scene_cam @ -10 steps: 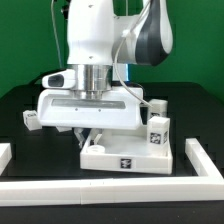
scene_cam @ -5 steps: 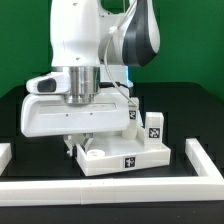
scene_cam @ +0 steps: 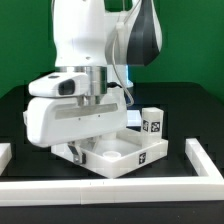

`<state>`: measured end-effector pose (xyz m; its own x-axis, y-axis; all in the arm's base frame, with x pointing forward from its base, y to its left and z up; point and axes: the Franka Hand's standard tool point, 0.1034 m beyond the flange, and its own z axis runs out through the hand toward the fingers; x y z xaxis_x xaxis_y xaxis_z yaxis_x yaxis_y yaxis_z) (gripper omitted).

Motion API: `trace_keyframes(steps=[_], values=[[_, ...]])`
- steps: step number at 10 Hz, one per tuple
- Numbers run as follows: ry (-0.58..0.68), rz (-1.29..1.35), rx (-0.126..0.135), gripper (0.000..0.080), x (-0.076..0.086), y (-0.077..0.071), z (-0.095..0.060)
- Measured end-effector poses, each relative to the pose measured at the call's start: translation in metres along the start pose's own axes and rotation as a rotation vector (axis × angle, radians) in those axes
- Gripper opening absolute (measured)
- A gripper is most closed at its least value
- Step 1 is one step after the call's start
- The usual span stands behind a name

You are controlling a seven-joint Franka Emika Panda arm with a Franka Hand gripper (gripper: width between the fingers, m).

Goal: Assemble square table

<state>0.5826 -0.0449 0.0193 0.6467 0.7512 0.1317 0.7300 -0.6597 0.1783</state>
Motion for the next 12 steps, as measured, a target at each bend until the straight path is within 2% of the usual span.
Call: trace_keyframes(steps=[1, 3, 5, 7, 8, 12], values=[[0.01, -0.087, -0.004, 0.0064, 0.012, -0.003, 0.002], [0.007, -0.158, -0.008, 0.0067, 0.008, 0.001, 0.0], [0.003, -0.3, -0.015, 0.0067, 0.011, 0.001, -0.001], [0.043, -0.425, -0.022, 0.0072, 0.063, -0.02, 0.005], [0.057, -0.432, -0.027, 0.0072, 0.076, -0.024, 0.005], [0.06, -0.401, -0.031, 0.0075, 0.076, -0.023, 0.004]])
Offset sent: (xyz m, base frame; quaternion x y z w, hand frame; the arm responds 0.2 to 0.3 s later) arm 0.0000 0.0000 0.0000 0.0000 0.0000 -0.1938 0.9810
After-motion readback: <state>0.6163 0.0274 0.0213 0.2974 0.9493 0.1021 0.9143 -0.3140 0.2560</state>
